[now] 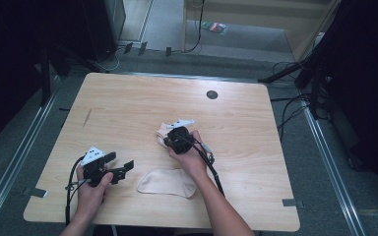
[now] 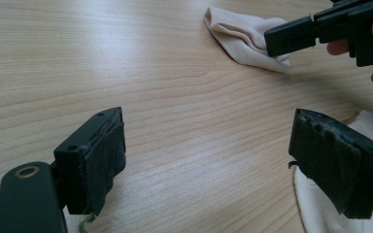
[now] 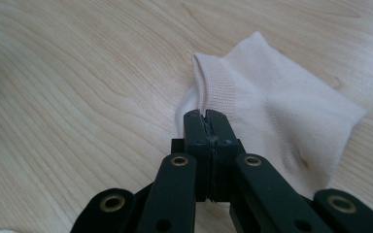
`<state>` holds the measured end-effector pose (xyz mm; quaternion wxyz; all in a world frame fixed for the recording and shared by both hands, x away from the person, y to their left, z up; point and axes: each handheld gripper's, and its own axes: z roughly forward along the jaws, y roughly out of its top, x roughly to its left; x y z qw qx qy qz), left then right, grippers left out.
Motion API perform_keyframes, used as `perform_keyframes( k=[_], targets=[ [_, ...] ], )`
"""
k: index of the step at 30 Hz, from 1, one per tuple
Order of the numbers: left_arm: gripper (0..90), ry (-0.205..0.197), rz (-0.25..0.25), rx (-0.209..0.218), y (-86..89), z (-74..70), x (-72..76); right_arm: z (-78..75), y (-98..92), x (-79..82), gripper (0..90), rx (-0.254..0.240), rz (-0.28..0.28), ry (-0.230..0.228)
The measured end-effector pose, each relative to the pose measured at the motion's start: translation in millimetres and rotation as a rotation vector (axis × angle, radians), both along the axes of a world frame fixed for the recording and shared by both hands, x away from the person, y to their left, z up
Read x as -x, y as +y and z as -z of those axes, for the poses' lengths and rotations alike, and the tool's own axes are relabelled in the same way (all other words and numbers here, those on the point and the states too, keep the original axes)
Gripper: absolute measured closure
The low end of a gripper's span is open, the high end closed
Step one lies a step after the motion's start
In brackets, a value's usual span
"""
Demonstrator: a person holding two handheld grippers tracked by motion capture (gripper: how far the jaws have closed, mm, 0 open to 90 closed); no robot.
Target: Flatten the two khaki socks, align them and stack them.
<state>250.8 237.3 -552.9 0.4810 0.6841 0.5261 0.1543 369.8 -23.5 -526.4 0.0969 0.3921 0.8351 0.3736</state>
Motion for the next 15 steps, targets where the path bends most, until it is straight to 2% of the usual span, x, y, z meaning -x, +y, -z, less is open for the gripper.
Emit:
perform_keyframes(
  k=[2, 3, 5, 7, 11, 14, 15],
  targets=[
    [14.1, 0.000, 0.000, 0.001, 0.0, 0.0, 0.0, -3.0, -1.9, -0.3, 90.0, -0.021, 0.010, 0.001],
    [14.1, 0.001, 0.000, 0.000, 0.0, 0.0, 0.0, -7.2, -5.2, -1.0, 90.0, -0.069, 0.024, 0.015],
    [14.1, 0.000, 0.000, 0.000, 0.0, 0.1, -0.1, -9.1, -6.7, -1.4, 90.0, -0.083, 0.031, 0.016],
    [14.2, 0.001, 0.000, 0.000, 0.0, 0.0, -0.1, -18.1, -12.6, -3.0, 90.0, -0.147, 0.062, 0.025],
    [14.2, -0.001, 0.000, -0.002, -0.2, 0.0, -0.1, -26.0, -18.1, -6.2, 90.0, -0.171, 0.078, 0.013],
    [14.3, -0.001, 0.001, -0.004, -0.3, 0.0, -0.1, -32.8, -30.4, -16.6, 90.0, -0.252, 0.134, 0.042],
    [14.4, -0.002, 0.001, -0.004, -0.3, 0.0, -0.1, -34.0, -33.0, -19.5, 90.0, -0.259, 0.145, 0.047]
  ],
)
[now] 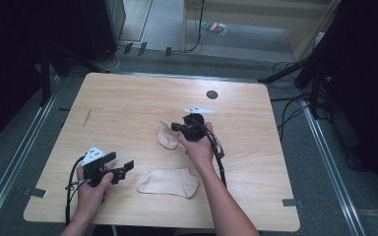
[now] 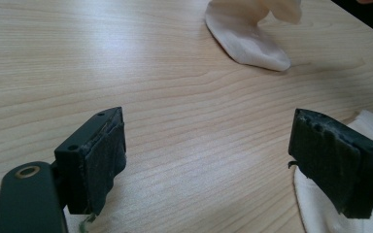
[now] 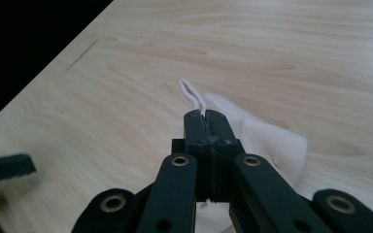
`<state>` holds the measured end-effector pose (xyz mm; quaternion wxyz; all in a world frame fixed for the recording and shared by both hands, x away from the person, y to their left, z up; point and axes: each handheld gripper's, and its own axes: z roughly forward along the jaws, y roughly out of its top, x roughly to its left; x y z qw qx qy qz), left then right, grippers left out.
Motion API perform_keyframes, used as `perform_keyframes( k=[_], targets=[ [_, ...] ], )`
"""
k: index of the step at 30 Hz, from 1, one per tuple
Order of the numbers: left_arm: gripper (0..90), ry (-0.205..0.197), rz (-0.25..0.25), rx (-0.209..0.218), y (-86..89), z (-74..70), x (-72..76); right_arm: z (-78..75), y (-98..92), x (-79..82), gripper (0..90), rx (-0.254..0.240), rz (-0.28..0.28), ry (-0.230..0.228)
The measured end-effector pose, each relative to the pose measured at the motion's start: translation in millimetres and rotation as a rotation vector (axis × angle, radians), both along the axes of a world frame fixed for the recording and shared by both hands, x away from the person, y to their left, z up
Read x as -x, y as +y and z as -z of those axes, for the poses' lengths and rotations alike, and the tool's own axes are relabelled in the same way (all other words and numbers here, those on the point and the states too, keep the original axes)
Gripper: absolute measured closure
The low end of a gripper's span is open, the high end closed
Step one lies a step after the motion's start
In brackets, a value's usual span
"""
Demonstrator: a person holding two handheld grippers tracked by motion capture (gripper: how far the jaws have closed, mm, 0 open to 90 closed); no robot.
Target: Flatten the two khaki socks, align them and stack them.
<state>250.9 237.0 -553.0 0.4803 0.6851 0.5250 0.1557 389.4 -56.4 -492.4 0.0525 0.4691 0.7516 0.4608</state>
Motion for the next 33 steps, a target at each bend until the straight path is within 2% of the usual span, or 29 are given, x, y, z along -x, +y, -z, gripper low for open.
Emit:
perform_keyframes(
  k=[3, 4, 5, 6, 7, 8, 10, 12, 13, 14, 16, 18, 19, 22, 25, 27, 28, 31, 33],
  targets=[
    [14.5, 0.001, 0.002, 0.002, 0.1, -0.1, 0.0, -3.0, -4.9, -15.3, 90.0, -0.006, 0.028, 0.006],
    [14.5, 0.001, 0.001, 0.003, 0.1, -0.1, -0.1, -4.7, -3.3, -25.4, 90.0, 0.011, 0.030, 0.002],
    [14.5, 0.001, 0.002, 0.005, 0.1, -0.1, -0.1, -4.7, -3.3, -25.4, 90.0, 0.011, 0.030, 0.002],
    [14.6, 0.001, 0.002, 0.008, 0.2, -0.1, -0.2, -6.0, -0.6, -36.2, 90.0, 0.040, 0.038, -0.016],
    [14.6, 0.001, 0.004, 0.009, 0.4, -0.1, -0.3, -6.0, -0.6, -36.2, 90.0, 0.040, 0.038, -0.016],
    [14.7, 0.002, 0.006, 0.012, 0.7, -0.1, -0.4, -6.2, 1.6, -47.8, 89.1, 0.065, 0.058, -0.042],
    [14.7, 0.001, 0.008, 0.013, 0.7, -0.1, -0.4, -6.3, 2.4, -52.2, 88.1, 0.078, 0.066, -0.054],
    [14.7, -0.001, 0.008, 0.016, 0.6, -0.1, -0.4, -6.1, 3.9, -63.2, 76.3, 0.112, 0.087, -0.102],
    [14.8, -0.003, 0.007, 0.017, 0.6, -0.2, -0.1, -5.6, 3.8, -69.1, 69.5, 0.139, 0.108, -0.152],
    [14.9, -0.010, 0.010, 0.011, 1.0, -0.5, 0.4, -5.4, 3.2, -70.7, 67.9, 0.149, 0.120, -0.180],
    [16.2, -0.016, 0.016, 0.009, 0.6, -1.0, 1.2, -7.0, -0.9, -70.4, 67.9, 0.141, 0.124, -0.190],
    [18.6, -0.021, 0.017, 0.008, 0.0, -1.0, 1.3, -4.7, -5.2, -60.5, 67.8, 0.132, 0.079, -0.197],
    [18.6, -0.020, 0.021, 0.007, -0.2, -1.1, 1.1, -4.7, -5.2, -60.5, 67.8, 0.132, 0.079, -0.197],
    [19.4, -0.017, 0.023, -0.005, -1.4, -1.2, 0.6, 2.4, -6.9, -47.4, 65.8, 0.148, -0.009, -0.193],
    [19.9, -0.016, 0.025, -0.013, -2.9, -0.9, 0.3, 14.2, -8.6, -37.6, 59.8, 0.228, -0.118, -0.225],
    [20.3, -0.016, 0.025, -0.017, -3.4, -0.8, 0.5, 20.6, -9.4, -37.0, 53.1, 0.255, -0.196, -0.238],
    [20.4, -0.016, 0.025, -0.017, -3.5, -0.7, 0.6, 22.2, -9.5, -37.8, 50.2, 0.262, -0.211, -0.240],
    [21.5, -0.018, 0.024, -0.019, -3.7, -0.9, 0.8, 26.8, -10.5, -40.9, 42.4, 0.268, -0.204, -0.217],
    [23.1, -0.022, 0.025, -0.033, -4.5, -1.6, 1.0, 27.9, -11.9, -42.0, 43.5, 0.278, -0.181, -0.209]
  ],
)
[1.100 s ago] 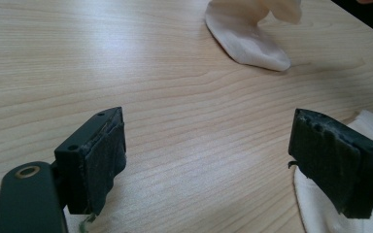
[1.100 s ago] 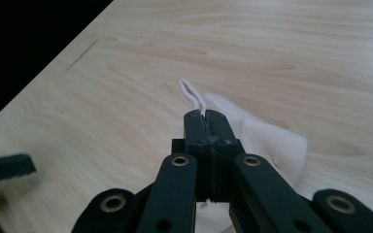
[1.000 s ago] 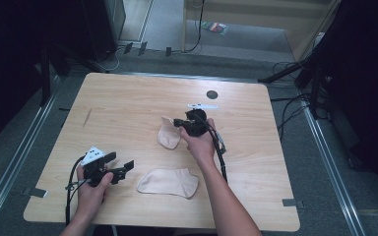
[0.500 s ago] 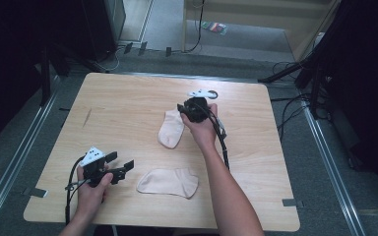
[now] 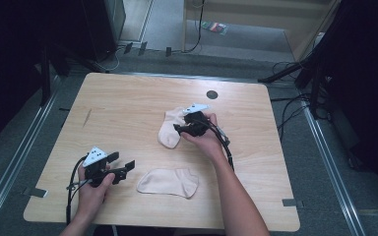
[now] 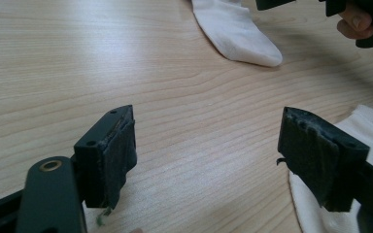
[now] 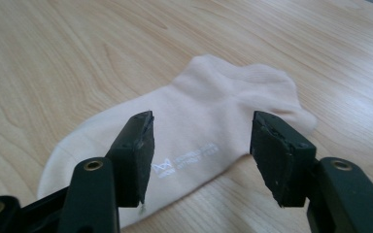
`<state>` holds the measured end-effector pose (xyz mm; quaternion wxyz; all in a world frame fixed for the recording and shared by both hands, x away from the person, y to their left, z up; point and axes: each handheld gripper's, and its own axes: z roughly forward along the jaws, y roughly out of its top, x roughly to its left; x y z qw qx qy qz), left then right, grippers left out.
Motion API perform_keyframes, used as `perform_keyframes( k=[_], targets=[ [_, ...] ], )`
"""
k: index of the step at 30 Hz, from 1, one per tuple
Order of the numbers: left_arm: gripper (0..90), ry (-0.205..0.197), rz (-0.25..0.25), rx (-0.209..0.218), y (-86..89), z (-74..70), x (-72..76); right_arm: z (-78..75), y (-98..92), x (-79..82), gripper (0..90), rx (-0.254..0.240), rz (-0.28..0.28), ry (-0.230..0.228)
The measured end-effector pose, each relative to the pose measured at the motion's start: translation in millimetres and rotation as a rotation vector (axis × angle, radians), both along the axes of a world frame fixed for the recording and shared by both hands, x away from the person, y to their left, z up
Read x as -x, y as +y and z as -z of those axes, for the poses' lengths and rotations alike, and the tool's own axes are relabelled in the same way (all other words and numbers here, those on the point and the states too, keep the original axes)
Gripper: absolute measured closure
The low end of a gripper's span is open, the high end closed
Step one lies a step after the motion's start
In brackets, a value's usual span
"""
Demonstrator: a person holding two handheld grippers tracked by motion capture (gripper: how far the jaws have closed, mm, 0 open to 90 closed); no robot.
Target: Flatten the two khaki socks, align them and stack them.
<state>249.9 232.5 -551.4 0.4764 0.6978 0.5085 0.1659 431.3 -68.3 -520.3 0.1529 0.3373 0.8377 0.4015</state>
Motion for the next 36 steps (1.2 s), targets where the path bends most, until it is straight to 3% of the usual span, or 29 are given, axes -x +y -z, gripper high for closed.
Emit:
perform_keyframes(
  k=[4, 6, 7, 9, 12, 15, 22, 25, 29, 31, 36],
  targets=[
    [29.6, 0.023, -0.030, -0.044, -4.2, -3.3, -6.4, -2.9, -4.9, -2.2, 48.9, -0.012, 0.033, -0.011],
    [31.9, 0.002, -0.040, -0.026, -7.9, -9.7, -11.0, -4.6, -6.5, -3.8, 50.9, -0.020, 0.046, -0.021],
    [36.6, -0.020, -0.038, -0.027, -11.1, -15.5, -15.2, -5.2, -8.6, -6.1, 55.6, -0.032, 0.064, -0.033],
    [38.5, -0.052, -0.045, -0.039, -18.3, -24.5, -24.0, -5.0, -9.3, -7.4, 56.3, -0.037, 0.072, -0.034],
    [45.7, -0.056, -0.025, -0.045, -31.1, -31.6, -39.9, -2.5, -10.9, -12.9, 59.2, -0.046, 0.110, -0.026],
    [48.2, -0.031, 0.007, -0.069, -51.9, -33.2, -59.0, -1.9, -9.2, -20.5, 59.7, -0.023, 0.118, -0.020],
    [52.5, 0.029, 0.070, -0.114, -85.0, -25.8, -81.0, -1.0, -3.9, -38.8, 63.5, -0.018, 0.145, 0.002],
    [55.3, 0.068, 0.075, -0.138, -97.7, -22.1, -90.3, 4.4, -1.8, -50.6, 73.5, -0.027, 0.149, 0.031],
    [54.9, 0.087, 0.065, -0.164, -104.3, -18.1, -95.7, 8.6, 1.5, -60.3, 68.2, -0.029, 0.180, 0.028],
    [54.3, 0.097, 0.072, -0.155, -106.8, -17.9, -97.5, 8.8, 2.2, -61.9, 66.8, -0.025, 0.186, 0.028],
    [51.7, 0.111, 0.065, -0.206, -116.0, -16.1, -102.0, 11.2, 5.3, -72.2, 61.6, -0.050, 0.212, 0.024]
  ],
)
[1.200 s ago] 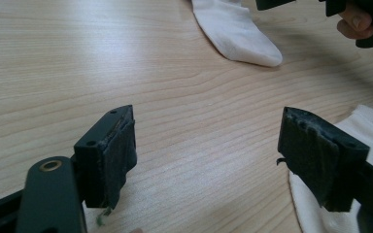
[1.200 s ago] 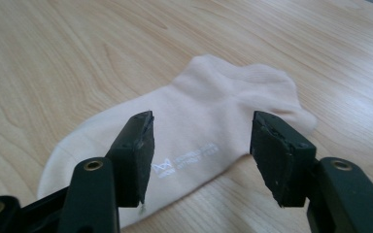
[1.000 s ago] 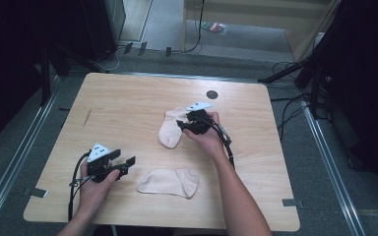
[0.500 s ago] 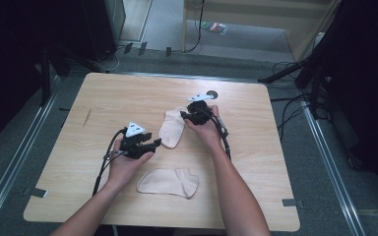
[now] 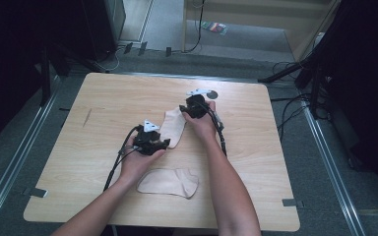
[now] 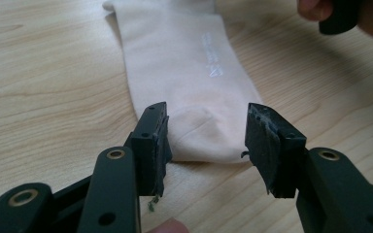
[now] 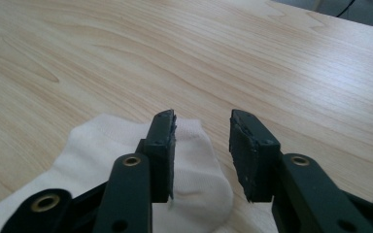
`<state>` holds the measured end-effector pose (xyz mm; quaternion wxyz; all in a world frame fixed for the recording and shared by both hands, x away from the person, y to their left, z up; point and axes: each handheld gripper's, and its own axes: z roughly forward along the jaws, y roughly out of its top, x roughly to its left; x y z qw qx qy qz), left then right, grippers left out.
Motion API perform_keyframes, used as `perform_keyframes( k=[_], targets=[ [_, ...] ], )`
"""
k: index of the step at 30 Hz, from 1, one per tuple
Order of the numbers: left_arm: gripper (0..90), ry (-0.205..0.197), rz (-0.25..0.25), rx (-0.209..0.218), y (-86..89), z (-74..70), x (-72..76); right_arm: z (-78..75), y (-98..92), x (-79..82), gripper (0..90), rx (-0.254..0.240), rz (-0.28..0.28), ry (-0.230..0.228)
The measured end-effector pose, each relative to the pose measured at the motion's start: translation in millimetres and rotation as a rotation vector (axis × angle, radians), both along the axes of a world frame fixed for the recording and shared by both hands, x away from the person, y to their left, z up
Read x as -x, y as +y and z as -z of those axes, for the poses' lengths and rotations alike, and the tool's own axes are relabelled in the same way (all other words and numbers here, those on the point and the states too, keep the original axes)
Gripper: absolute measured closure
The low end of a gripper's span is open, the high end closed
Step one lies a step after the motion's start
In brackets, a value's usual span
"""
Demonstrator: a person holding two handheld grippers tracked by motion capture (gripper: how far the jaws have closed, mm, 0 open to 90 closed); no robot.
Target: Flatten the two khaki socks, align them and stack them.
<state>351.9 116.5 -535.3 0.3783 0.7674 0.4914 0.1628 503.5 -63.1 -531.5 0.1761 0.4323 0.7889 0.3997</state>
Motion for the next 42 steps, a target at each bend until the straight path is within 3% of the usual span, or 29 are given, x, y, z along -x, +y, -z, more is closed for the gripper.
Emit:
perform_keyframes(
  k=[3, 7, 9, 10, 11, 12, 16, 18, 21, 22, 23, 24, 25, 26, 27, 29, 33, 42],
  targets=[
    [51.0, 0.029, 0.005, -0.047, -4.5, 4.9, -2.8, 3.8, 3.3, -3.8, 59.2, 0.017, -0.005, 0.010],
    [53.3, 0.035, -0.013, -0.065, -5.9, 4.7, -3.4, 10.6, 6.7, -5.0, 66.4, 0.045, -0.032, 0.027],
    [64.4, 0.025, -0.025, -0.088, -6.1, 4.6, -3.7, 11.8, 7.0, -3.7, 77.4, 0.041, -0.052, 0.034],
    [64.4, 0.021, -0.026, -0.094, -5.5, 4.6, -4.2, 11.8, 7.0, -3.7, 77.4, 0.041, -0.052, 0.034],
    [76.6, 0.021, -0.035, -0.078, -2.4, 4.8, -5.7, 9.8, 8.0, -1.8, 87.6, 0.065, -0.061, 0.038],
    [82.8, 0.021, -0.035, -0.078, -2.4, 4.8, -5.7, 9.8, 8.0, -1.8, 87.6, 0.065, -0.061, 0.038],
    [86.5, 0.012, -0.027, -0.065, 9.2, 4.1, -6.1, 4.3, 6.6, 3.5, 89.6, 0.090, -0.082, 0.068],
    [87.5, 0.000, -0.006, -0.062, 18.8, 2.8, -5.2, -0.8, 1.2, 8.9, 89.8, 0.064, -0.070, 0.076],
    [88.2, -0.032, 0.063, -0.025, 38.7, -2.9, -3.4, -6.9, -11.3, 18.0, 90.0, 0.002, -0.027, 0.096],
    [88.3, -0.041, 0.075, -0.033, 44.7, -5.7, -2.6, -9.4, -17.3, 23.2, 90.0, -0.014, -0.009, 0.106],
    [88.3, -0.054, 0.083, -0.035, 50.8, -8.2, -1.9, -13.3, -27.9, 32.6, 90.0, -0.062, 0.007, 0.128],
    [88.3, -0.061, 0.092, -0.024, 55.6, -9.9, -1.7, -13.3, -27.9, 32.6, 90.0, -0.062, 0.007, 0.128],
    [88.3, -0.063, 0.099, -0.031, 66.7, -13.6, -2.0, -17.0, -36.5, 44.3, 90.0, -0.118, 0.021, 0.157],
    [88.3, -0.063, 0.099, -0.031, 66.7, -13.6, -2.0, -17.0, -36.5, 44.3, 90.0, -0.118, 0.021, 0.157],
    [88.4, -0.061, 0.105, -0.024, 71.8, -14.5, -2.4, -19.8, -40.2, 58.3, 90.0, -0.136, 0.019, 0.159],
    [88.4, -0.061, 0.110, -0.040, 77.0, -15.0, -2.8, -20.5, -40.8, 63.9, 90.0, -0.139, 0.014, 0.161],
    [88.6, -0.057, 0.135, -0.065, 81.8, -12.7, -2.4, -15.5, -44.6, 97.0, 90.0, -0.134, 0.008, 0.154],
    [89.0, -0.063, 0.167, -0.134, 81.2, -2.9, 2.7, -4.6, -61.7, 121.8, 90.0, -0.169, 0.050, 0.160]
  ],
)
